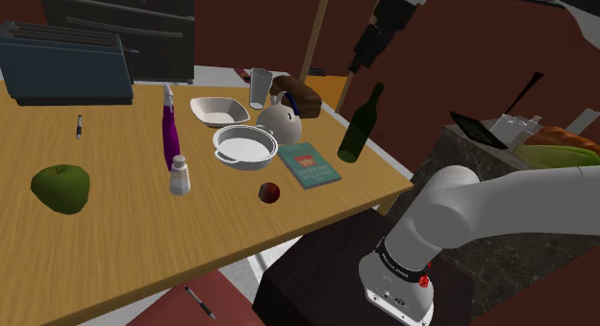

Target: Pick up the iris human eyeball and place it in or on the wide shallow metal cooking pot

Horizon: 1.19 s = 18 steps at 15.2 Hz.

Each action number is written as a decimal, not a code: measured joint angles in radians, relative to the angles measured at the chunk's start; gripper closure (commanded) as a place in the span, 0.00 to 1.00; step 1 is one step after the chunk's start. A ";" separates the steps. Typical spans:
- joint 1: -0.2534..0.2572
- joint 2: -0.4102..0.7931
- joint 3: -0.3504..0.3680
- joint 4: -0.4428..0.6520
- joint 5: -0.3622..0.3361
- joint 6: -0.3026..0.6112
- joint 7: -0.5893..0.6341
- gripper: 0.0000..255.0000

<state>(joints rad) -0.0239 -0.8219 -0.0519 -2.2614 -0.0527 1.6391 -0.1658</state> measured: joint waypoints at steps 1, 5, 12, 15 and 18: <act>0.000 0.000 0.000 0.000 0.000 0.000 0.000 0.00; 0.011 -0.009 0.029 -0.096 0.016 0.072 0.030 0.00; 0.044 0.013 0.097 -0.278 0.055 0.245 0.095 0.00; 0.062 0.044 0.132 -0.332 0.076 0.318 0.127 0.00; 0.084 0.095 0.175 -0.393 0.100 0.416 0.166 0.00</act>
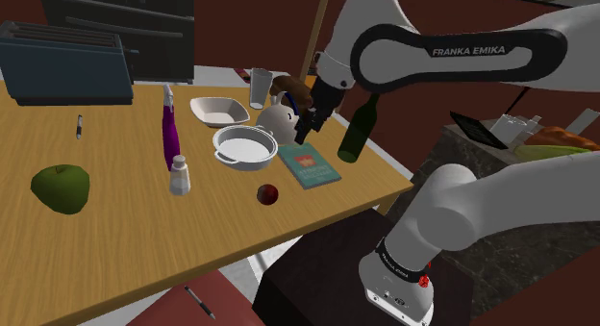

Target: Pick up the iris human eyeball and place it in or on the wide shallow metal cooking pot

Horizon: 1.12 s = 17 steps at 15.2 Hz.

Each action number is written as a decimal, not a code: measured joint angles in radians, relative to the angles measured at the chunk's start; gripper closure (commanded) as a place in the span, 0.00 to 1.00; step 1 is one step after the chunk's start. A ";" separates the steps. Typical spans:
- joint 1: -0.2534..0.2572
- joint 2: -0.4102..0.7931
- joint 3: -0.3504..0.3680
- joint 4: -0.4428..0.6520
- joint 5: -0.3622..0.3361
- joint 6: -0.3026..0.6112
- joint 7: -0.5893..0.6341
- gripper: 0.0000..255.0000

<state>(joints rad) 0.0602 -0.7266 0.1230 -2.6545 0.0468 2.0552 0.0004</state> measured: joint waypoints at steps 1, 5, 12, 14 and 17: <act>0.007 0.010 0.011 -0.025 0.007 0.031 0.009 0.00; 0.030 0.110 0.062 -0.072 0.031 0.161 0.054 0.00; 0.056 0.332 0.155 -0.103 0.048 0.387 0.143 0.00; 0.054 0.368 0.164 -0.115 0.044 0.433 0.151 0.00; 0.046 0.414 0.173 -0.124 0.034 0.487 0.162 0.00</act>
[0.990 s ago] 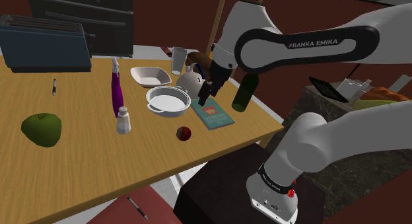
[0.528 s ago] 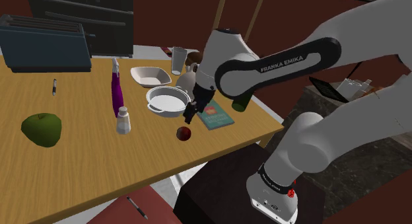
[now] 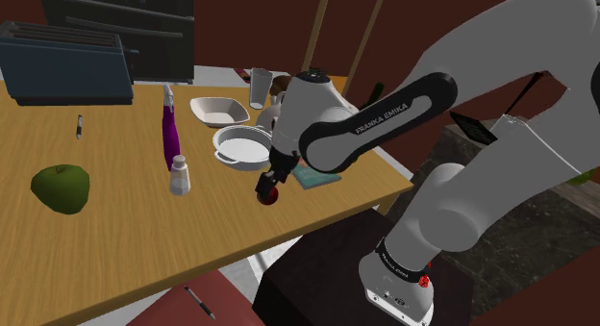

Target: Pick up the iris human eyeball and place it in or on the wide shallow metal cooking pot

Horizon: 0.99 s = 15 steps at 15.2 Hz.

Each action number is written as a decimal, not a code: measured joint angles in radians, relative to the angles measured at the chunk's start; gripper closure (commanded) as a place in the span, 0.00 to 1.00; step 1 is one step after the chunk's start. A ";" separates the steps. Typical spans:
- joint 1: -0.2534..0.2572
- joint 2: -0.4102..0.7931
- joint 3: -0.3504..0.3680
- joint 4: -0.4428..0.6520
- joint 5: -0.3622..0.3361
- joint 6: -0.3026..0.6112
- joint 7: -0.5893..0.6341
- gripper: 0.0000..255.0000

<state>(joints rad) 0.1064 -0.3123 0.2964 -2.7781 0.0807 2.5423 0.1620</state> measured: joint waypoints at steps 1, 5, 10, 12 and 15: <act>-0.004 0.016 0.002 -0.003 -0.005 0.019 0.003 0.00; -0.012 0.056 0.009 -0.009 -0.018 0.065 0.013 0.00; -0.013 0.060 0.010 -0.010 -0.019 0.070 0.014 1.00; -0.013 0.060 0.010 -0.010 -0.019 0.070 0.014 1.00; -0.013 0.060 0.010 -0.010 -0.019 0.070 0.015 1.00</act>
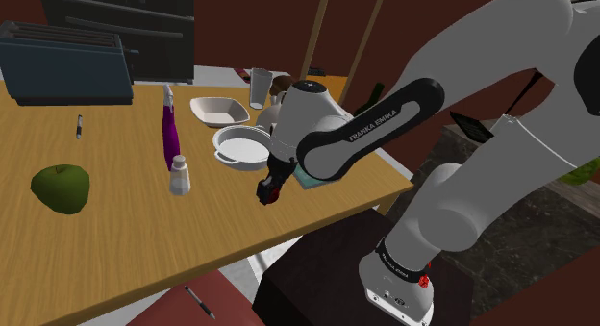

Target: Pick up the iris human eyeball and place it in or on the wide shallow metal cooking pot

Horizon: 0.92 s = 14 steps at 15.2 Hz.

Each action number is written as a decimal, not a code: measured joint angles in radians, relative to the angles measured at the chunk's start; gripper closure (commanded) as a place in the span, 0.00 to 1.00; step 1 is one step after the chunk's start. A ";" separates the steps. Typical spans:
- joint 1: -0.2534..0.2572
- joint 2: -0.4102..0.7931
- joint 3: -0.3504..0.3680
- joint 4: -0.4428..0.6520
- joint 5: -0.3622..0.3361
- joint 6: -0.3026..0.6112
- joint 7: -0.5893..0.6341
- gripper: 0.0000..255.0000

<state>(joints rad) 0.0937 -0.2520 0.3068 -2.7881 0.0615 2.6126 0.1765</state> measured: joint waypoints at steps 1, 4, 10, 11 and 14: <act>0.000 0.000 0.000 0.000 0.000 0.000 0.000 1.00; 0.000 0.000 0.000 0.000 0.000 0.000 0.000 1.00; 0.010 -0.058 -0.012 0.013 0.018 -0.070 -0.017 1.00; 0.012 -0.072 -0.014 0.018 0.021 -0.088 -0.020 1.00; 0.018 -0.109 -0.022 0.035 0.028 -0.142 -0.027 1.00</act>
<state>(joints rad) 0.1115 -0.3607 0.2853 -2.7534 0.0897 2.4710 0.1491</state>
